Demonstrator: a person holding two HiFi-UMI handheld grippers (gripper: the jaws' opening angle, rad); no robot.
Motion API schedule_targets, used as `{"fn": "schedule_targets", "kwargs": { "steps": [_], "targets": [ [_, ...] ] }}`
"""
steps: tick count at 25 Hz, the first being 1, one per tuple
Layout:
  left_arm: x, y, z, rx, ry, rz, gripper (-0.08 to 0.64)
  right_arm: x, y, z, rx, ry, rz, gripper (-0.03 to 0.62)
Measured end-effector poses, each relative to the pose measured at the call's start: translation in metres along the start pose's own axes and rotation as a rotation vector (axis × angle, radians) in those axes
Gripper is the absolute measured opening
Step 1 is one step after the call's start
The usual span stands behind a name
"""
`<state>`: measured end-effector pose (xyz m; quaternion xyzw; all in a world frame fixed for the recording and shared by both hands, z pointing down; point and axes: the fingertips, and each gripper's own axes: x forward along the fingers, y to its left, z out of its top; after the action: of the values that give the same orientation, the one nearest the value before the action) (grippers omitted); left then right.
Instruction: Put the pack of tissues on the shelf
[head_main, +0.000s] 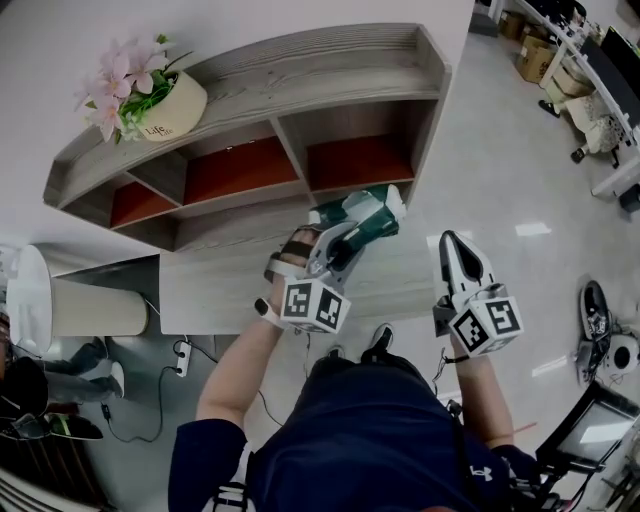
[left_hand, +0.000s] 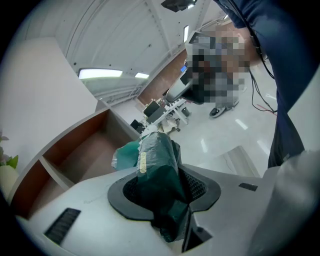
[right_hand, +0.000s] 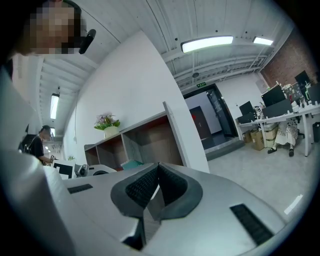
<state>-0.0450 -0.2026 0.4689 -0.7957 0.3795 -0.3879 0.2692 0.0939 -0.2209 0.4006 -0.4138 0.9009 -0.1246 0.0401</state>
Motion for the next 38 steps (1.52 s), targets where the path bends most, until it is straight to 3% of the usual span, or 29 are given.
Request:
{"fn": "schedule_targets", "kwargs": {
  "steps": [11, 28, 38],
  "targets": [
    [0.031, 0.022, -0.012, -0.007, 0.024, 0.012, 0.155, 0.017, -0.019, 0.007, 0.026, 0.003, 0.056, 0.003],
    [0.068, 0.058, -0.035, 0.018, 0.001, -0.005, 0.156, 0.032, -0.026, 0.000, 0.076, -0.014, -0.081, 0.003],
    [0.105, 0.077, -0.032, 0.015, 0.047, 0.002, 0.156, 0.037, -0.023, 0.000, 0.082, -0.020, -0.117, 0.003]
  ]
}}
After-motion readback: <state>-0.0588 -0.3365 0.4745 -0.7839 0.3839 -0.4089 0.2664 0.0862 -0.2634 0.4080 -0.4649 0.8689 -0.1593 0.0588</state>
